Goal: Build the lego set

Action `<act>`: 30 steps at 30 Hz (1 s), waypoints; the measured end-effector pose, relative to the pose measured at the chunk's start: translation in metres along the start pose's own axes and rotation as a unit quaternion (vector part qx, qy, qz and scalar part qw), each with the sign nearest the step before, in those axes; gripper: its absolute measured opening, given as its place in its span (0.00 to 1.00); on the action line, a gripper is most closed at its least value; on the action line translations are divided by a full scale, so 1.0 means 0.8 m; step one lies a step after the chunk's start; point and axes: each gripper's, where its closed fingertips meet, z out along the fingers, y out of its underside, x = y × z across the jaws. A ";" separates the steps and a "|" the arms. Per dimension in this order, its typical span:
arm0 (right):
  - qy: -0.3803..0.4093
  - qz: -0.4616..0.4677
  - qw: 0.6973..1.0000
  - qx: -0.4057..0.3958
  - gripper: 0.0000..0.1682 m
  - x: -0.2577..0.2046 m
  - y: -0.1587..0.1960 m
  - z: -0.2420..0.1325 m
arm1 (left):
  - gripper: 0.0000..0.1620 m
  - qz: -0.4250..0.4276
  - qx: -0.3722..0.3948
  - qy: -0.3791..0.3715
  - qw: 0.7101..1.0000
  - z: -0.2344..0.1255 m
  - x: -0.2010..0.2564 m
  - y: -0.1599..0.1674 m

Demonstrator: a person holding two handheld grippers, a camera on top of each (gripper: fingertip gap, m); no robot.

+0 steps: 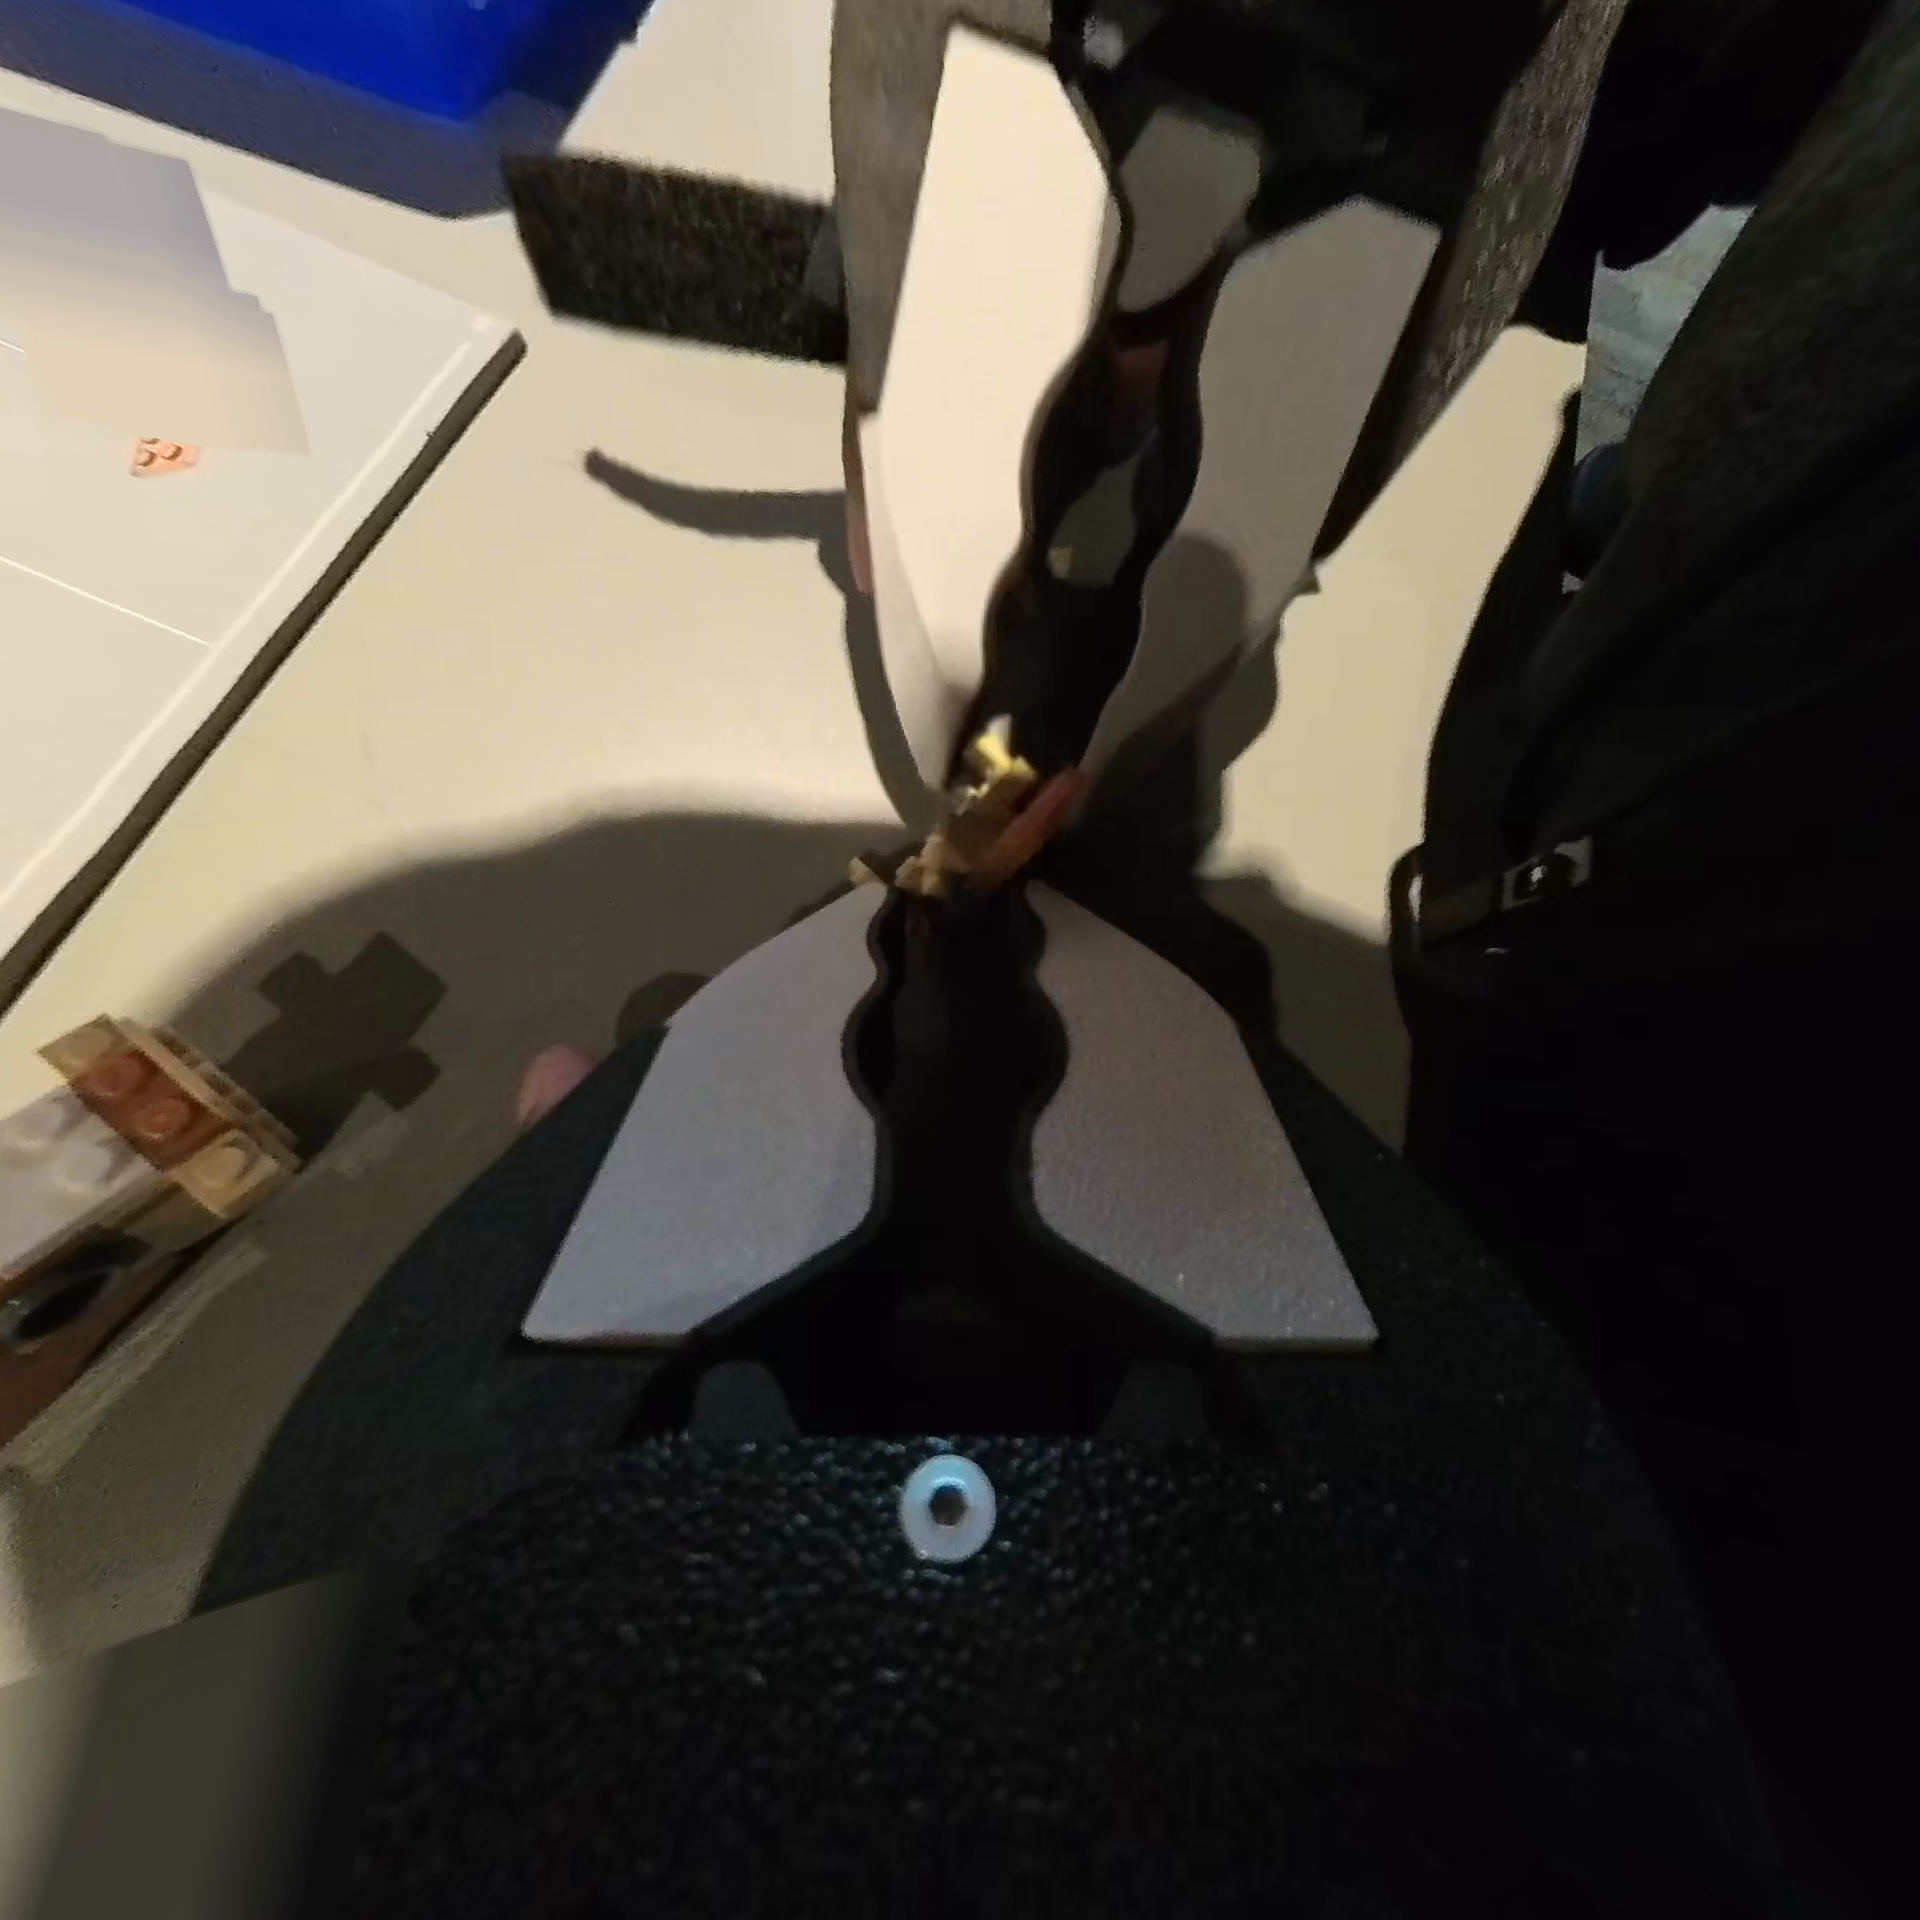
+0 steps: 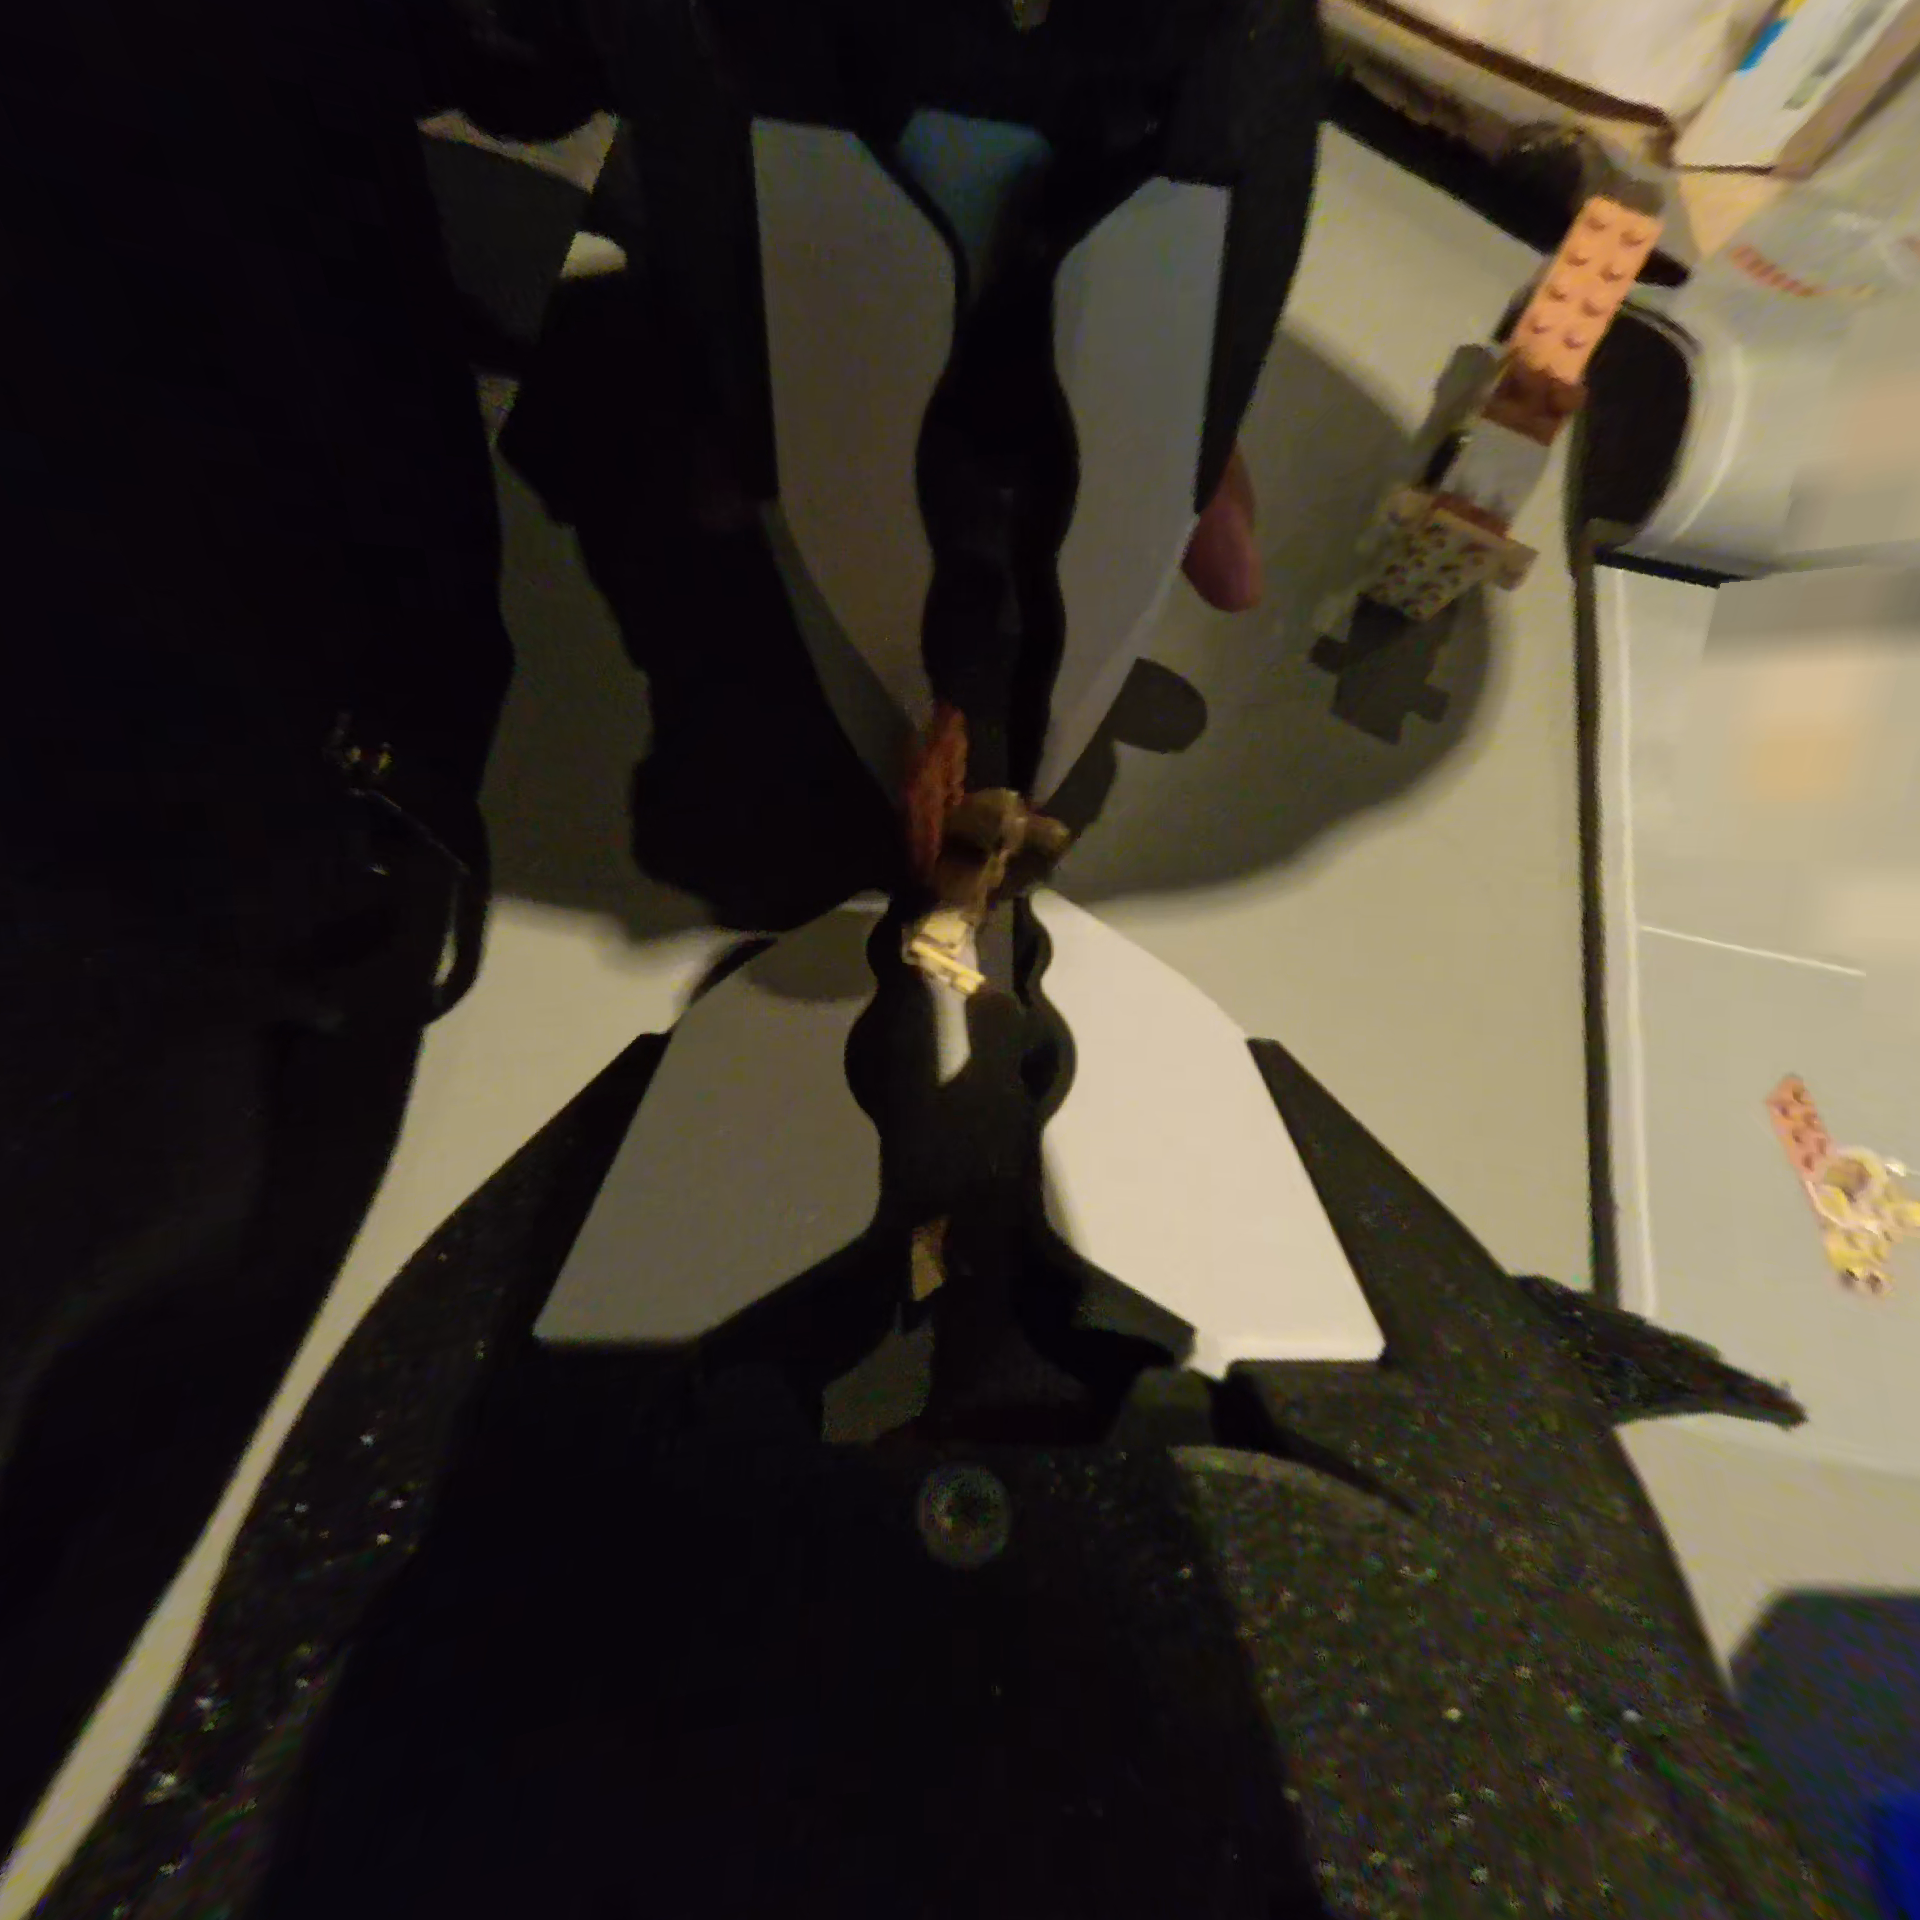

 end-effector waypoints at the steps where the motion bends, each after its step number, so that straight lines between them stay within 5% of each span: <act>1: 0.009 0.003 1.000 0.004 0.13 0.004 0.001 -0.006 | 0.11 -0.001 0.001 -0.001 1.000 0.000 0.000 0.000; 10: 0.105 0.116 0.987 0.023 0.16 0.015 0.040 -0.074 | 0.12 -0.004 0.014 -0.002 1.000 -0.003 -0.001 -0.003; 30: 0.163 0.194 0.966 -0.055 0.13 -0.005 0.067 -0.052 | 0.16 0.025 0.058 -0.013 0.998 -0.019 -0.011 -0.013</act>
